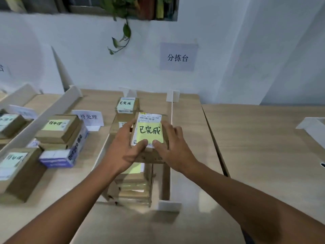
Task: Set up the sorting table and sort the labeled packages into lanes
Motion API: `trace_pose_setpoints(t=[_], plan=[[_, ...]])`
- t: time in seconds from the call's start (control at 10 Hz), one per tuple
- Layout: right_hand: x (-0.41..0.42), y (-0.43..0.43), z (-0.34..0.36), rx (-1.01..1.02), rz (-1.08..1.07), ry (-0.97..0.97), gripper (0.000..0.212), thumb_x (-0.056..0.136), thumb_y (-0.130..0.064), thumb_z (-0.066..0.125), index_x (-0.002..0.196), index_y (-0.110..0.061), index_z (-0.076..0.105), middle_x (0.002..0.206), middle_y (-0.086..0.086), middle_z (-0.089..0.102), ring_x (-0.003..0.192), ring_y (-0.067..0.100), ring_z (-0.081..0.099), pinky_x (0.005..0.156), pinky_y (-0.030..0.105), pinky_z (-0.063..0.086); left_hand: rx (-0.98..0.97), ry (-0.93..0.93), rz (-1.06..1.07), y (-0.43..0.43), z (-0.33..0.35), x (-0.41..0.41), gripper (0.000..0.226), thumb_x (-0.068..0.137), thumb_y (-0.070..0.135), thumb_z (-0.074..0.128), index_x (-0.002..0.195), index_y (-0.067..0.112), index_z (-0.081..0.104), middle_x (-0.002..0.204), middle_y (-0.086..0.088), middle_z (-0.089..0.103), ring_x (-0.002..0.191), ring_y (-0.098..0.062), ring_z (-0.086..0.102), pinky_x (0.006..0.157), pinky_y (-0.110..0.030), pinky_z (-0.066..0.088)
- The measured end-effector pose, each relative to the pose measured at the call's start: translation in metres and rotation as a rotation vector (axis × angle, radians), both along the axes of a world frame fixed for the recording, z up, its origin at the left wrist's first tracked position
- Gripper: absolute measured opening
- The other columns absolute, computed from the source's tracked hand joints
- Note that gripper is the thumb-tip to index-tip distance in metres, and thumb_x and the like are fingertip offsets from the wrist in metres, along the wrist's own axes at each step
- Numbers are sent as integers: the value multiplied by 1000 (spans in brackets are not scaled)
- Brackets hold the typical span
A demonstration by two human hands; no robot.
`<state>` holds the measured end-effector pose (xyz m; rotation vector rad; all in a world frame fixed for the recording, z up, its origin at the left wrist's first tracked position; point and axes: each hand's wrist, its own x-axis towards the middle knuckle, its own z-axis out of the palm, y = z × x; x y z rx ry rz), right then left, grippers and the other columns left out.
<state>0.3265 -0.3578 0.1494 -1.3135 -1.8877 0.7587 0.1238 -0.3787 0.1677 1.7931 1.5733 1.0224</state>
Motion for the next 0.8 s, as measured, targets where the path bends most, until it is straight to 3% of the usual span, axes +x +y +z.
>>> trace_pose_setpoints(t=[0.2,0.3,0.4,0.5,0.6,0.7,0.8], plan=[[-53,-1,-24,-36,30,-65,72,88,-59,52,151,-44,20,130,-2,32,124,19,47,100,44,52,-71,-34,59,-9,-26,-48,83,79,54,63,152,30,31,142,3,52,127,-15,52,105,-46,48],[-61,7,-43,-76,20,-111,71,91,-57,54,153,-42,21,135,-4,30,128,20,46,101,38,50,-165,-60,97,0,-47,-52,75,86,38,67,151,33,30,140,2,54,118,-18,59,96,-45,54],[-66,12,-54,-37,2,-96,70,86,-65,46,149,-43,25,124,-6,30,123,16,46,88,21,45,-158,-50,112,5,-59,-53,69,86,39,65,146,34,33,134,5,58,108,-11,63,80,-30,53],[-66,15,-57,-44,17,-92,70,85,-68,43,148,-44,25,126,-7,30,124,16,47,89,25,54,-106,-56,116,6,-60,-52,69,80,44,63,142,34,36,131,5,57,111,-6,61,85,-34,56],[-66,8,-51,-86,27,-103,71,86,-68,44,150,-46,23,129,-12,30,126,14,48,90,32,60,-57,-33,94,2,-57,-53,69,82,44,64,144,35,35,129,5,55,113,-11,61,86,-41,59],[-64,2,-35,-128,16,-184,68,87,-67,47,149,-48,26,128,-14,31,123,11,48,88,32,60,-68,130,8,5,-51,-60,75,83,56,59,148,38,27,137,10,50,115,-7,56,86,-28,56],[-60,10,6,-60,-51,-316,52,91,-57,50,140,-42,43,131,-11,41,124,19,49,97,40,54,4,304,-15,30,-21,-74,67,90,59,54,147,30,33,145,5,43,123,-15,53,92,-31,51]])
